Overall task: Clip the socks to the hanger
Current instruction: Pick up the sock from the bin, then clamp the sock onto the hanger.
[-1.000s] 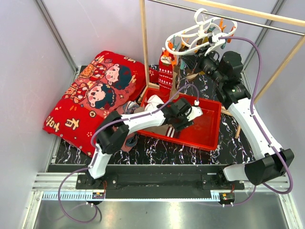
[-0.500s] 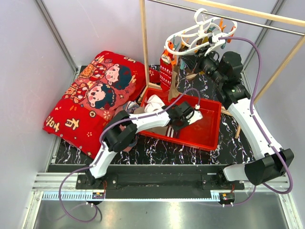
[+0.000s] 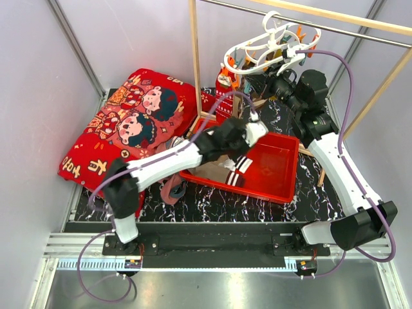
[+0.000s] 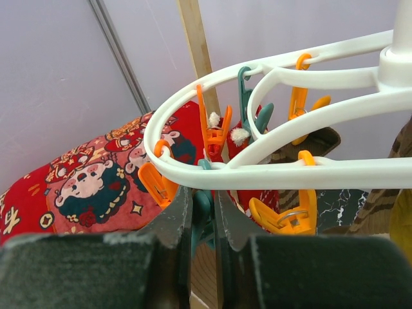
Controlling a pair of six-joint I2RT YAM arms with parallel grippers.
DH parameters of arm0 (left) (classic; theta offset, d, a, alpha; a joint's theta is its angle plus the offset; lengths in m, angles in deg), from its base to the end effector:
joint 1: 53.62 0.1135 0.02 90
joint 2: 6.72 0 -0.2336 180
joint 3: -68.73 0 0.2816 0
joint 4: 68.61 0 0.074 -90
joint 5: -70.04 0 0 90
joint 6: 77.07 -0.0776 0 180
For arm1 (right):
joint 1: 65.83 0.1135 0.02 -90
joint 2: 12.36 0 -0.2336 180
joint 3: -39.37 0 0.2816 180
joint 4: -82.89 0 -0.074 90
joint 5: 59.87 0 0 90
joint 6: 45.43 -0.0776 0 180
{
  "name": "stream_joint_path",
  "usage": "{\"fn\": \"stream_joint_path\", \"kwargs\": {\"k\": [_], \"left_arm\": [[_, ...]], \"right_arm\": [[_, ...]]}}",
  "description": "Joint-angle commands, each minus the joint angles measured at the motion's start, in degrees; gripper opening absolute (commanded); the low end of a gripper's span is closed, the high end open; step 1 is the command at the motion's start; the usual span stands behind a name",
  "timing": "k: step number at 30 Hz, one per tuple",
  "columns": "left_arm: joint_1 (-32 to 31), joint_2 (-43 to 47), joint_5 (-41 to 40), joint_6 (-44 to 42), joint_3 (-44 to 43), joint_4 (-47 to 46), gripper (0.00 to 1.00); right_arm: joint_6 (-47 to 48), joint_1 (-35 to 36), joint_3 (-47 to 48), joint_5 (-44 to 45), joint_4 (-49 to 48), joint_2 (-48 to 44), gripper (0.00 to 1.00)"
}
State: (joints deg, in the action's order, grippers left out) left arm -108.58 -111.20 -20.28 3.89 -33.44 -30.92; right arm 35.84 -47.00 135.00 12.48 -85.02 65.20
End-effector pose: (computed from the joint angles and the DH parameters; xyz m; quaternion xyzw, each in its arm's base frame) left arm 0.2736 -0.3894 0.2309 0.4793 0.7692 -0.1625 0.3901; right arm 0.3564 0.1464 0.4444 -0.1718 0.6487 0.2746 0.6886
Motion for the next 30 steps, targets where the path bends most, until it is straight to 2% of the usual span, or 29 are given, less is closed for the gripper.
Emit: {"fn": "stream_joint_path", "kwargs": {"k": [1,13,18,25,30], "left_arm": [[2.48,8.67,4.44,5.60,3.11,-8.50,0.00],[7.14,16.42,11.48,16.95,4.71,-15.28,0.00],[8.64,16.60,8.67,20.46,1.89,-15.45,0.00],[8.73,16.42,6.83,25.47,0.22,-20.63,0.00],[8.73,15.72,1.65,29.86,-0.66,-23.54,0.00]], "right_arm": [[0.12,0.33,-0.19,-0.98,2.05,-1.53,0.00],[0.20,0.42,1.48,-1.51,2.67,-1.89,0.00],[0.03,0.42,1.57,-1.42,3.02,-2.50,0.00],[-2.60,0.33,1.48,-1.77,3.02,-2.59,0.00],[-4.01,0.42,1.13,-1.42,3.02,-2.50,0.00]]}}
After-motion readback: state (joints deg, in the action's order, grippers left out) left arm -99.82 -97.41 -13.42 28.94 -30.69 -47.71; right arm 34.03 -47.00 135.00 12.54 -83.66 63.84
